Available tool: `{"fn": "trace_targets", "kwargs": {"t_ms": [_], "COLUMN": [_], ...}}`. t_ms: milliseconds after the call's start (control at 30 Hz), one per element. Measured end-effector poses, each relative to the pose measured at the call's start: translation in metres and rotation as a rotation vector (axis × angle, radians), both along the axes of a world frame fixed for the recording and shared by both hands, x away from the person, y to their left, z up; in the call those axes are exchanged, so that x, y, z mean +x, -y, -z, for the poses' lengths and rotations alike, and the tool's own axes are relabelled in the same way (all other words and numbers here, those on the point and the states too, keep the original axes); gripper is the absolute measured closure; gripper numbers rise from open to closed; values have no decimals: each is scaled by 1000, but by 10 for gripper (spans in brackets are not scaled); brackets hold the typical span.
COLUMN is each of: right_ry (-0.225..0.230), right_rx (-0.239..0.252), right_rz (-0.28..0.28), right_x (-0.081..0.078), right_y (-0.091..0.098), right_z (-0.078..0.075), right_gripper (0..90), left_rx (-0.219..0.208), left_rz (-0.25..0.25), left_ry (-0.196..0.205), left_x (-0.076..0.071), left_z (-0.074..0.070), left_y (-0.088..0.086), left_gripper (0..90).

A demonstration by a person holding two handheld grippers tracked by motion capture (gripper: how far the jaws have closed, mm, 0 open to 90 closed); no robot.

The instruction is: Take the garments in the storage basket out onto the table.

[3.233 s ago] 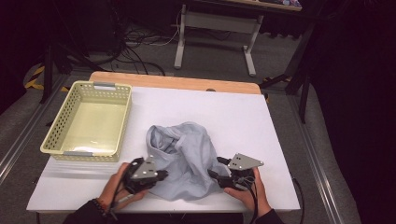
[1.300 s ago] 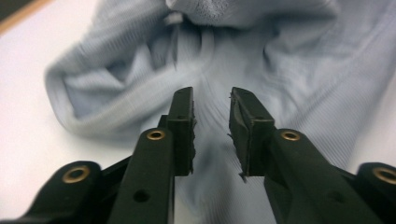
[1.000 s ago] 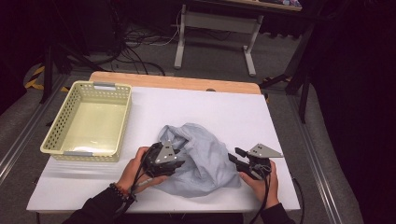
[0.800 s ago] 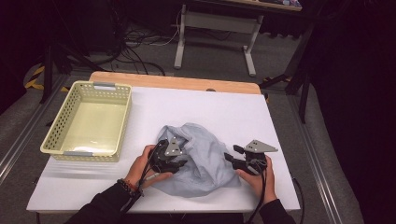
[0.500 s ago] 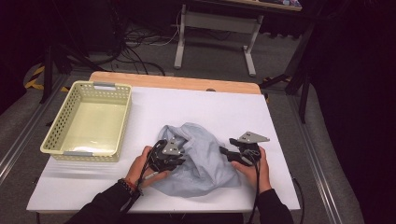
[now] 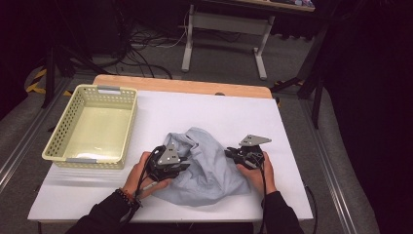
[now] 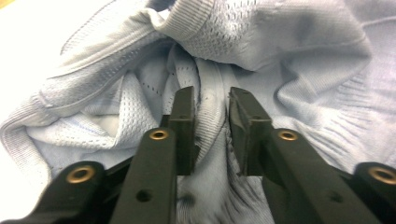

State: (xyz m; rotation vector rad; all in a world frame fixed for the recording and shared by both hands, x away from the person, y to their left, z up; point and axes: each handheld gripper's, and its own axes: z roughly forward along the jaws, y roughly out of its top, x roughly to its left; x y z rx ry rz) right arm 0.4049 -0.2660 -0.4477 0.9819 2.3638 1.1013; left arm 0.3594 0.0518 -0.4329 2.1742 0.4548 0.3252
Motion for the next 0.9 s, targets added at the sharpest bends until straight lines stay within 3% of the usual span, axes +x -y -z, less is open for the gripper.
{"fn": "trace_targets", "kwargs": {"t_ms": [67, 133, 200, 367, 400, 467, 600, 733, 900], "right_ry": [22, 37, 71, 126, 162, 200, 256, 279, 279], "right_rx": [-7, -7, 27, 41, 65, 82, 118, 142, 146], "right_rz": [10, 24, 70, 134, 183, 232, 317, 358, 364], "right_x": [-4, -7, -15, -26, -34, -41, -54, -62, -65], "right_y": [1, 4, 13, 23, 31, 40, 57, 69, 70], "right_z": [-4, -7, -18, -33, -42, -49, -59, -63, -62], "right_gripper": [832, 835, 843, 847, 848, 849, 849, 848, 848], "left_rx": [5, -3, -2, -65, -93, -124, -148, -158, -160], "left_rz": [0, 3, 16, 6, -2, -13, -25, -34, -46], "left_ry": [26, 26, 52, 106, 108, 125, 132, 129, 127], "left_x": [-2, -2, -4, -7, -8, -9, -9, -9, -9], "left_z": [-1, -2, -3, -13, -16, -23, -27, -30, -35], "left_y": [0, -1, 0, -5, -8, -14, -19, -24, -32], "left_gripper": [745, 783, 811, 816, 816, 816, 816, 816, 818]}}
